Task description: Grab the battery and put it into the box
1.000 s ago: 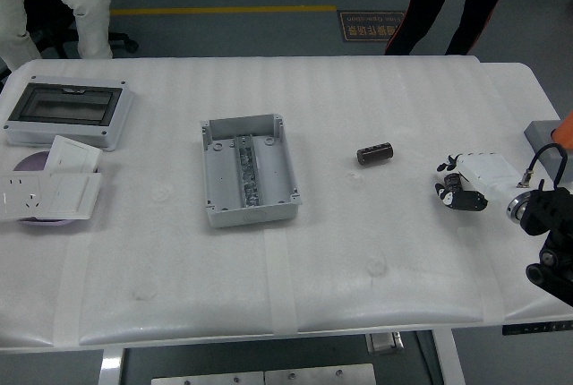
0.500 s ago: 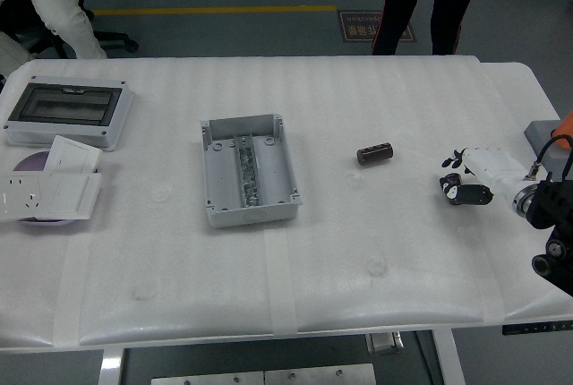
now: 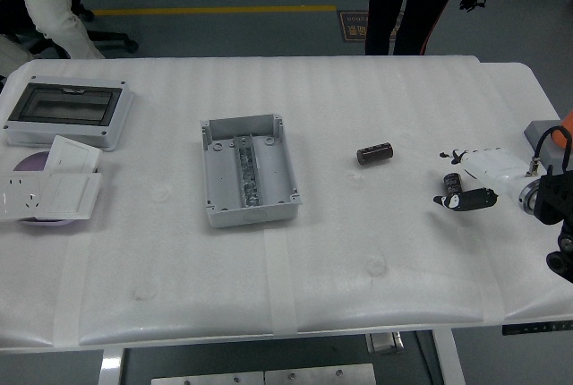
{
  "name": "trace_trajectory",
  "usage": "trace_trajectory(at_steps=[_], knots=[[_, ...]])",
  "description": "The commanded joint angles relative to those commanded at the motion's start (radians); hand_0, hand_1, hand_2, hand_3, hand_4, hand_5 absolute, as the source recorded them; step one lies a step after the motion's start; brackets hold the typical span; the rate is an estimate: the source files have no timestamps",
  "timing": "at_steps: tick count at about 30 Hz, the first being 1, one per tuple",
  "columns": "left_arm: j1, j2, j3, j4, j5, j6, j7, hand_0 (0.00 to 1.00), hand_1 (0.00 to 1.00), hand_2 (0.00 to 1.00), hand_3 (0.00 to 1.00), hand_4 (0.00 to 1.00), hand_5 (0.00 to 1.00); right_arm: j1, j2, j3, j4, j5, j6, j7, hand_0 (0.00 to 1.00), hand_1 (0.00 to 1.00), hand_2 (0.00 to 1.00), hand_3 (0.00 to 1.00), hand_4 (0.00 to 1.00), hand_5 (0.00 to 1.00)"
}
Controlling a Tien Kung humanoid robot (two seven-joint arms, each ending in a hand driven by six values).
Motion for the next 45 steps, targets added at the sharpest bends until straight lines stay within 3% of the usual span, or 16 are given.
trace_trajectory(at_steps=[10,23,24,29,30,35,36,45], knots=[[-0.002,0.004,0.0,0.0,0.0,0.002,-0.004,0.561,0.617,0.514,0.51,0.148,0.002,0.073,-0.026,-0.127,-0.056,-0.015,-0.002,0.005,0.889,0.822,0.998,0.998,0.998,0.614],[-0.007,0.005,0.001,0.0,0.0,0.007,-0.01,0.557,0.614,0.517,0.51,0.132,0.002,0.128,-0.005,-0.24,-0.096,-0.006,-0.128,0.08,0.883,0.797,0.998,0.998,0.998,0.612],[-0.007,0.005,0.0,0.0,0.0,0.007,-0.009,0.554,0.614,0.512,0.512,0.126,0.002,0.13,-0.004,-0.245,-0.098,-0.009,-0.132,0.084,0.799,0.734,0.969,0.998,0.852,0.517],[-0.006,0.007,-0.002,-0.001,0.002,0.006,-0.009,0.554,0.614,0.512,0.512,0.126,0.002,0.139,-0.002,-0.266,-0.11,-0.018,-0.144,0.097,0.799,0.734,0.969,0.998,0.852,0.517],[-0.005,0.007,-0.002,-0.001,0.002,0.006,-0.009,0.554,0.611,0.511,0.513,0.126,0.002,0.141,-0.002,-0.271,-0.113,-0.019,-0.145,0.1,0.729,0.675,0.825,0.973,0.637,0.373],[-0.005,0.008,0.0,-0.001,0.003,0.005,-0.01,0.554,0.611,0.511,0.513,0.126,0.002,0.15,-0.003,-0.288,-0.129,-0.019,-0.147,0.106,0.729,0.675,0.825,0.973,0.637,0.373],[-0.006,0.009,0.0,-0.001,0.003,0.006,-0.01,0.552,0.609,0.509,0.512,0.126,0.002,0.151,-0.003,-0.29,-0.132,-0.019,-0.148,0.107,0.71,0.649,0.78,0.845,0.458,0.255],[-0.007,0.009,0.015,-0.001,-0.01,0.006,-0.017,0.553,0.608,0.509,0.513,0.126,0.002,0.152,-0.001,-0.306,-0.149,-0.009,-0.156,0.117,0.705,0.64,0.772,0.811,0.422,0.238]])
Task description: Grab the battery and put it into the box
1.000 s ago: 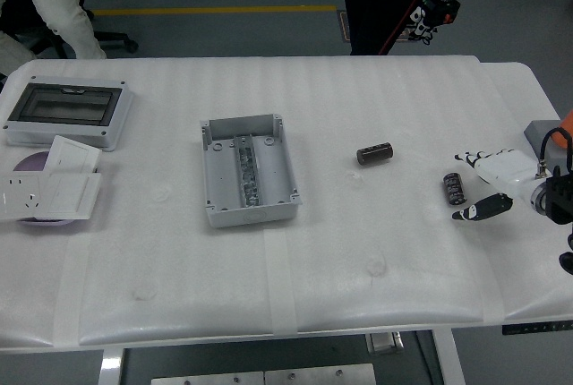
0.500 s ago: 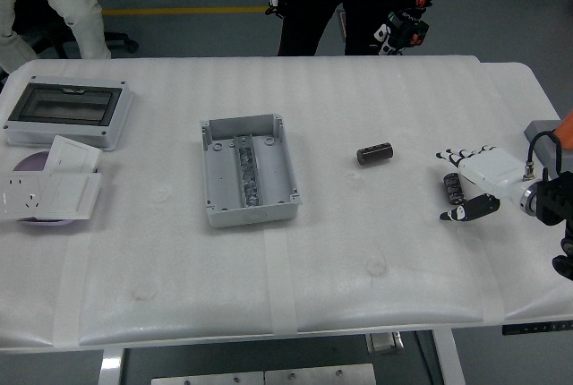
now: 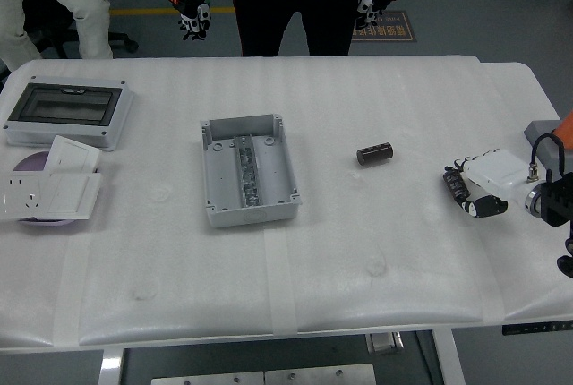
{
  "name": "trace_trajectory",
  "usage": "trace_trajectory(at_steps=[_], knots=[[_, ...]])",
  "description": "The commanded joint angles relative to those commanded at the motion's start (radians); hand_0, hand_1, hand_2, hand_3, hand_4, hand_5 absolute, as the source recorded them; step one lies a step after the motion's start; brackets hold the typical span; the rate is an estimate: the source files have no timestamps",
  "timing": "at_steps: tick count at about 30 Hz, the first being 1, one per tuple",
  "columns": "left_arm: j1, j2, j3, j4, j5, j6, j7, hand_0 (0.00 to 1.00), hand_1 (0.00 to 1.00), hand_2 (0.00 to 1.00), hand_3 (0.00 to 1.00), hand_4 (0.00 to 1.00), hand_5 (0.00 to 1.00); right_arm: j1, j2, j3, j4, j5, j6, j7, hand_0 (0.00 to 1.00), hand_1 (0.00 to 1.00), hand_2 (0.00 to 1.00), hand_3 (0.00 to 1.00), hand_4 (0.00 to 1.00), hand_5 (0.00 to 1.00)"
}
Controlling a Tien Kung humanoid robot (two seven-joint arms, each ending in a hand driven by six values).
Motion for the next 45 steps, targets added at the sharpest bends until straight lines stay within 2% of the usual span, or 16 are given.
trace_trajectory(at_steps=[8,13,19,24,28,30,33,37,38,39,44,45], knots=[[0.0,0.0,0.01,0.001,-0.012,0.002,-0.007,0.552,0.605,0.508,0.511,0.126,0.002,-0.004,0.006,-0.013,0.003,0.014,-0.015,0.012,0.7,0.635,0.77,0.802,0.391,0.214],[0.0,-0.002,0.014,0.001,-0.009,0.006,-0.011,0.55,0.604,0.505,0.507,0.123,0.002,-0.005,-0.001,0.019,0.031,0.013,-0.019,0.009,0.699,0.627,0.77,0.796,0.381,0.21],[0.002,-0.006,0.009,0.001,-0.002,0.008,-0.011,0.55,0.604,0.504,0.507,0.122,0.002,-0.011,-0.004,0.132,0.113,0.01,-0.023,-0.016,0.697,0.622,0.769,0.792,0.378,0.216],[0.008,-0.009,-0.018,0.001,0.023,0.002,0.004,0.549,0.603,0.504,0.507,0.121,0.002,-0.013,0.026,0.242,0.21,0.059,-0.03,-0.055,0.698,0.621,0.769,0.791,0.378,0.221],[0.012,-0.009,-0.039,0.001,0.042,-0.003,0.016,0.549,0.602,0.503,0.507,0.119,0.002,-0.042,0.085,0.328,0.285,0.127,-0.04,-0.066,0.694,0.622,0.768,0.794,0.384,0.224],[0.014,-0.009,-0.043,0.001,0.046,-0.004,0.018,0.549,0.602,0.503,0.507,0.119,0.002,-0.074,0.131,0.38,0.328,0.159,-0.049,-0.065,0.694,0.622,0.768,0.794,0.384,0.224],[0.019,-0.012,-0.046,0.0,0.048,-0.005,0.021,0.548,0.602,0.504,0.506,0.114,0.002,-0.11,0.201,0.445,0.358,0.19,-0.061,-0.056,0.698,0.627,0.774,0.811,0.409,0.247],[0.023,-0.014,-0.044,0.0,0.044,-0.006,0.023,0.548,0.602,0.504,0.506,0.114,0.002,-0.135,0.293,0.474,0.343,0.222,-0.08,-0.04,0.698,0.627,0.774,0.811,0.409,0.247],[0.024,-0.015,-0.043,-0.001,0.041,-0.005,0.022,0.548,0.602,0.504,0.506,0.114,0.002,-0.139,0.317,0.47,0.334,0.231,-0.087,-0.039,0.698,0.627,0.774,0.811,0.409,0.247],[0.026,-0.015,-0.042,-0.001,0.038,-0.004,0.023,0.547,0.601,0.503,0.505,0.106,0.002,-0.141,0.341,0.463,0.322,0.24,-0.095,-0.039,0.713,0.646,0.783,0.825,0.452,0.275],[0.032,-0.019,-0.054,-0.003,0.03,0.003,0.032,0.547,0.601,0.503,0.505,0.106,0.002,-0.138,0.445,0.419,0.276,0.26,-0.117,-0.05,0.713,0.646,0.783,0.825,0.452,0.275],[0.033,-0.02,-0.055,-0.003,0.029,0.003,0.032,0.547,0.6,0.503,0.505,0.103,0.002,-0.136,0.465,0.407,0.27,0.265,-0.118,-0.051,0.759,0.66,0.789,0.831,0.474,0.288]])
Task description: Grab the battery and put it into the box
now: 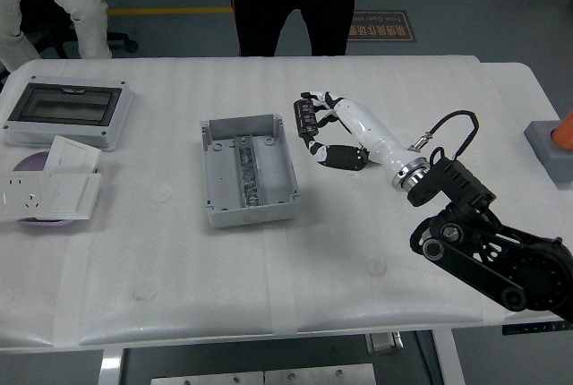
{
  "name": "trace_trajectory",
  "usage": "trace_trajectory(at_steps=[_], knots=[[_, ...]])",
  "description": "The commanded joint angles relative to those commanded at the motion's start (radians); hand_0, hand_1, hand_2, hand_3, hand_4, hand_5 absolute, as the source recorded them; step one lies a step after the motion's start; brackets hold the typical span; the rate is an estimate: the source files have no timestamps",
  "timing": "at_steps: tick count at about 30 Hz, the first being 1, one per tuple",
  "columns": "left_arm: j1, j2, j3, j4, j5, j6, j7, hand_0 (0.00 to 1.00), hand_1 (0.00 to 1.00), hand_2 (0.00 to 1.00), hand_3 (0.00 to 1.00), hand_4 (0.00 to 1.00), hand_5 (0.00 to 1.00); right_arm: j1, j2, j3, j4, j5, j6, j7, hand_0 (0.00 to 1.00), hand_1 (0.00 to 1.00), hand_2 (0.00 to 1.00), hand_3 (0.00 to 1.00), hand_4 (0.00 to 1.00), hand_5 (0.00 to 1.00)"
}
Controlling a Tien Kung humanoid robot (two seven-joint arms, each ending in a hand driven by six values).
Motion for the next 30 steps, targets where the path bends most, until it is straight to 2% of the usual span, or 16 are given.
trace_trajectory(at_steps=[3,6,17,18,23,24,29,30], knots=[[0.003,-0.002,-0.004,0.0,0.0,-0.001,0.004,0.547,0.6,0.503,0.505,0.103,0.002,0.009,0.039,-0.029,-0.011,0.011,-0.001,0.0,0.759,0.66,0.789,0.831,0.474,0.288],[0.004,-0.002,-0.01,0.0,0.0,-0.001,0.007,0.546,0.599,0.502,0.503,0.099,0.002,0.02,0.059,-0.053,-0.024,0.022,0.0,0.002,0.756,0.657,0.786,0.847,0.49,0.309],[0.004,-0.003,-0.011,0.0,-0.005,-0.006,0.011,0.542,0.599,0.499,0.499,0.087,0.002,0.044,0.089,-0.103,-0.079,0.037,0.018,0.001,0.753,0.644,0.785,0.855,0.494,0.313],[0.004,-0.004,-0.01,0.0,-0.007,-0.007,0.011,0.544,0.596,0.5,0.501,0.093,0.002,0.045,0.09,-0.106,-0.084,0.033,0.023,-0.002,0.758,0.644,0.792,0.922,0.592,0.366],[-0.001,-0.004,-0.009,0.0,-0.008,-0.01,0.012,0.544,0.596,0.5,0.501,0.093,0.002,0.049,0.097,-0.114,-0.104,0.007,0.043,-0.015,0.758,0.644,0.792,0.922,0.592,0.366],[-0.002,-0.003,-0.009,0.0,-0.008,-0.011,0.013,0.545,0.596,0.501,0.502,0.093,0.002,0.05,0.097,-0.116,-0.108,0.002,0.045,-0.017,0.795,0.672,0.827,0.983,0.786,0.443],[-0.003,0.0,-0.019,-0.001,0.001,-0.019,0.023,0.545,0.596,0.501,0.502,0.093,0.002,0.054,0.101,-0.134,-0.126,-0.022,0.06,-0.038,0.795,0.672,0.827,0.983,0.786,0.443],[-0.003,0.001,-0.02,0.0,0.002,-0.021,0.025,0.543,0.594,0.501,0.504,0.078,0.002,0.055,0.102,-0.138,-0.128,-0.027,0.064,-0.042,0.859,0.708,0.863,0.998,0.912,0.489]])
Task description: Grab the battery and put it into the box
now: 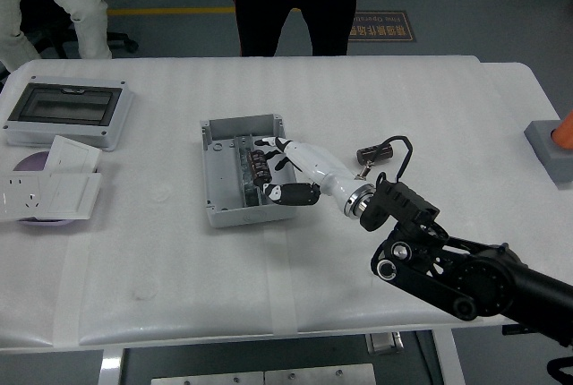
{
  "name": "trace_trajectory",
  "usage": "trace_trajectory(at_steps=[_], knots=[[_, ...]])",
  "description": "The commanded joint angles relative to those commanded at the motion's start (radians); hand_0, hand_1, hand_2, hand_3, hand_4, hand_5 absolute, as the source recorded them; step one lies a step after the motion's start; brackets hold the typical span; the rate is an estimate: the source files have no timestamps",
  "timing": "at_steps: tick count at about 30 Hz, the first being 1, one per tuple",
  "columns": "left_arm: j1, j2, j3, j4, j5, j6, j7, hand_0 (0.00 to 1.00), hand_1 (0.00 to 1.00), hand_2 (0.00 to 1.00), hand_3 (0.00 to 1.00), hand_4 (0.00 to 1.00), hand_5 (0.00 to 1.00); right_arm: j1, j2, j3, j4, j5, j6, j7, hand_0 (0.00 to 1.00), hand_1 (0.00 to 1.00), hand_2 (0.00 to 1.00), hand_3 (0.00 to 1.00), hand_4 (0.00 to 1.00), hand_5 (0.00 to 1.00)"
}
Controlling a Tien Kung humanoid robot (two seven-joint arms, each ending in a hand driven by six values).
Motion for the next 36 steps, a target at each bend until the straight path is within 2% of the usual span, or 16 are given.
trace_trajectory(at_steps=[5,6,8,14,17,20,25,36], knots=[[-0.003,0.003,0.003,0.002,-0.003,-0.006,0.0,0.543,0.594,0.501,0.504,0.078,0.002,0.006,0.003,-0.003,-0.005,-0.028,0.014,-0.013,0.859,0.708,0.863,0.998,0.912,0.489],[-0.004,0.003,0.004,0.002,-0.004,-0.006,-0.001,0.542,0.592,0.498,0.502,0.072,0.002,0.007,0.001,0.002,-0.005,-0.032,0.015,-0.015,0.878,0.716,0.877,0.998,0.967,0.522],[-0.005,0.003,0.007,0.002,-0.008,-0.005,-0.003,0.542,0.592,0.498,0.502,0.072,0.002,0.007,-0.012,0.022,-0.002,-0.04,0.016,-0.017,0.878,0.716,0.877,0.998,0.967,0.522],[-0.003,0.003,0.006,0.003,-0.012,0.001,-0.005,0.54,0.588,0.488,0.499,0.063,0.002,0.014,-0.12,0.135,-0.014,-0.045,0.003,-0.031,0.892,0.721,0.886,0.998,0.982,0.532],[-0.003,0.003,0.004,0.003,-0.012,0.002,-0.005,0.54,0.588,0.488,0.499,0.063,0.002,0.025,-0.177,0.166,-0.068,-0.045,-0.014,-0.049,0.892,0.721,0.886,0.998,0.982,0.532],[-0.005,0.002,0.005,0.004,-0.012,0.003,-0.007,0.539,0.583,0.48,0.498,0.061,0.002,0.033,-0.2,0.142,-0.126,-0.041,-0.017,-0.064,0.893,0.719,0.878,0.998,0.998,0.56],[-0.005,0.0,0.008,0.004,-0.015,0.004,-0.01,0.539,0.582,0.484,0.497,0.061,0.002,0.032,-0.189,0.086,-0.206,-0.047,0.011,-0.093,0.882,0.711,0.864,0.998,0.988,0.565],[-0.008,0.0,0.001,0.004,-0.002,0.004,-0.012,0.537,0.58,0.481,0.497,0.047,0.002,0.048,-0.145,0.065,-0.244,-0.082,0.038,-0.126,0.882,0.712,0.862,0.998,0.98,0.571]])
